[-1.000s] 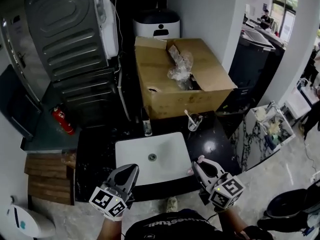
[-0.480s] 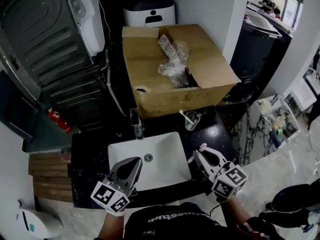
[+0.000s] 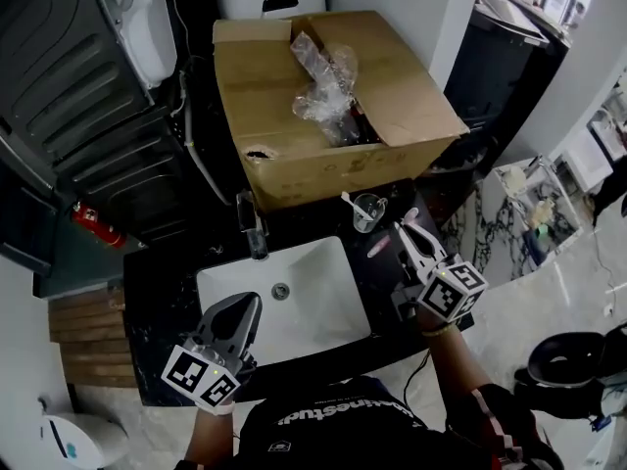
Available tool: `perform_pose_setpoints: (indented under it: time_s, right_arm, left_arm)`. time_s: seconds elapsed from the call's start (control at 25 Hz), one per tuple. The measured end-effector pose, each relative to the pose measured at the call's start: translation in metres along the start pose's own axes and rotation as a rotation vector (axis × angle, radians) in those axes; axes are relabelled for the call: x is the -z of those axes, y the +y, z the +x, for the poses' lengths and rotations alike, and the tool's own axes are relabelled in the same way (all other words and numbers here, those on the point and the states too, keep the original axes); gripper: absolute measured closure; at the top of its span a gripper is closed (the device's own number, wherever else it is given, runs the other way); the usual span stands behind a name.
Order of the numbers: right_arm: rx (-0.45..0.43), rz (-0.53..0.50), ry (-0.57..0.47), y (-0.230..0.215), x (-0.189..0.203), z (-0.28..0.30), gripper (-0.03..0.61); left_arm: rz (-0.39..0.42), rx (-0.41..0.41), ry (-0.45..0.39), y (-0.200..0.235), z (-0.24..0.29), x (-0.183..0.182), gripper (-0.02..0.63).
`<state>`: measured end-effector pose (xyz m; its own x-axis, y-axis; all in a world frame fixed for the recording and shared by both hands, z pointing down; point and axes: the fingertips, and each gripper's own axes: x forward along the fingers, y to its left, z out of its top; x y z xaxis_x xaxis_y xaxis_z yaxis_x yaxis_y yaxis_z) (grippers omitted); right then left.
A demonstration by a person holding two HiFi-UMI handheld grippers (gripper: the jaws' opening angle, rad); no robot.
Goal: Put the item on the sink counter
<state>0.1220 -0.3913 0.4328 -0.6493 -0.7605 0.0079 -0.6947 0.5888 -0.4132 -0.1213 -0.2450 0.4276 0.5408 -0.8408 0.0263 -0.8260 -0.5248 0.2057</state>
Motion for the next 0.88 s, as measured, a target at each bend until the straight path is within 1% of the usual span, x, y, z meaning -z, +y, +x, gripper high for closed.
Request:
perform_pose_setpoints:
  time_s: [0.12,0.24,0.44,0.56,0.76,0.88]
  right_arm:
    - [0.032,-0.018,0.015,-0.032,0.006,0.028,0.525]
    - [0.063,-0.009,0.003,-0.059,0.003,0.051,0.526]
    - [0.115,0.045,-0.030,-0.097,0.006,0.077,0.526]
    - [0.152,0.092,-0.011,-0.121,0.023,0.088,0.526]
    - [0.216,0.199,0.062,-0.155,0.066,0.097,0.526]
    - [0.251,0.223,0.105,-0.168,0.084,0.099,0.526]
  left_arm:
    - [-0.014,-0.018,0.012,0.009,-0.003,0.005,0.598]
    - [-0.014,-0.032,0.016,0.016,-0.004,0.005,0.598]
    - [-0.007,-0.054,0.031,0.027,0.000,0.010,0.598]
    - [0.002,-0.059,0.037,0.030,0.008,0.014,0.598]
    - [-0.006,-0.052,0.055,0.034,0.024,0.021,0.598]
    - [-0.013,-0.049,0.068,0.036,0.032,0.025,0.598]
